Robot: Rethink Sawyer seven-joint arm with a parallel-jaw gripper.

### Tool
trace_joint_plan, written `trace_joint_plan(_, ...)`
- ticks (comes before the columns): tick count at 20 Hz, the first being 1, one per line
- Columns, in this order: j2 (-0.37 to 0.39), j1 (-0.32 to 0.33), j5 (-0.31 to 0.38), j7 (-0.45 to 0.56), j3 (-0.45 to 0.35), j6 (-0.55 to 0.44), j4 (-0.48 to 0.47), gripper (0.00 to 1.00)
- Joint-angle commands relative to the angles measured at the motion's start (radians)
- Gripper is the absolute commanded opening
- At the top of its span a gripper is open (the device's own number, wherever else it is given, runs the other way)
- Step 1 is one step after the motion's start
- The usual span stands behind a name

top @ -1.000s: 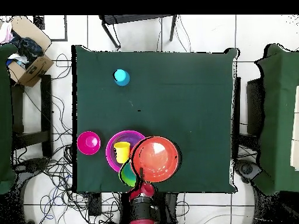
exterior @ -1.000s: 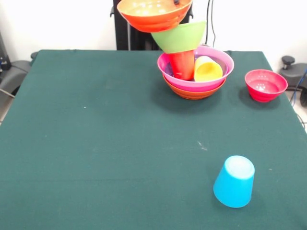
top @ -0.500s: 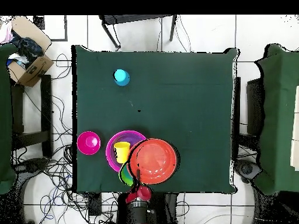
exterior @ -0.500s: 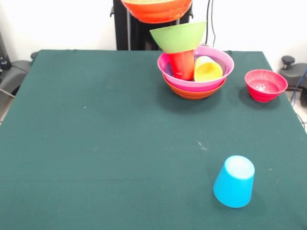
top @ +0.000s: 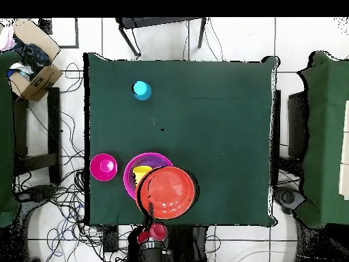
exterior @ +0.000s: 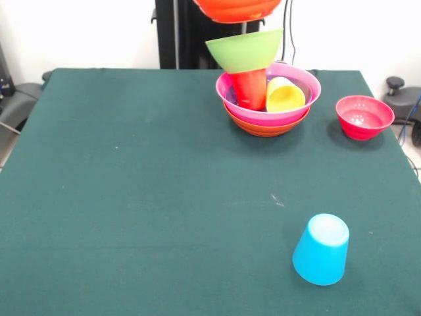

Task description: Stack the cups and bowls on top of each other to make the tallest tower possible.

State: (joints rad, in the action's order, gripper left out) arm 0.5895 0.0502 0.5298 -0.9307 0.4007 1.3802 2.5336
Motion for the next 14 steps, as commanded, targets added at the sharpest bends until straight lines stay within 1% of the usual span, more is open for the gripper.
trace_joint_plan(1, -0.189, -0.044, 0.056, -0.252, 0.032, 0.128, 0.005, 0.00)
trace_joint_plan(3, -0.232, -0.056, 0.051, -0.272, 0.042, 0.168, -0.009, 0.00)
trace_joint_plan(9, -0.319, -0.092, 0.032, -0.307, 0.080, 0.252, -0.019, 0.00)
trace_joint_plan(11, -0.324, -0.100, 0.041, -0.318, 0.097, 0.261, -0.017, 0.00)
trace_joint_plan(14, -0.376, -0.120, 0.026, -0.330, 0.120, 0.308, -0.020, 0.00)
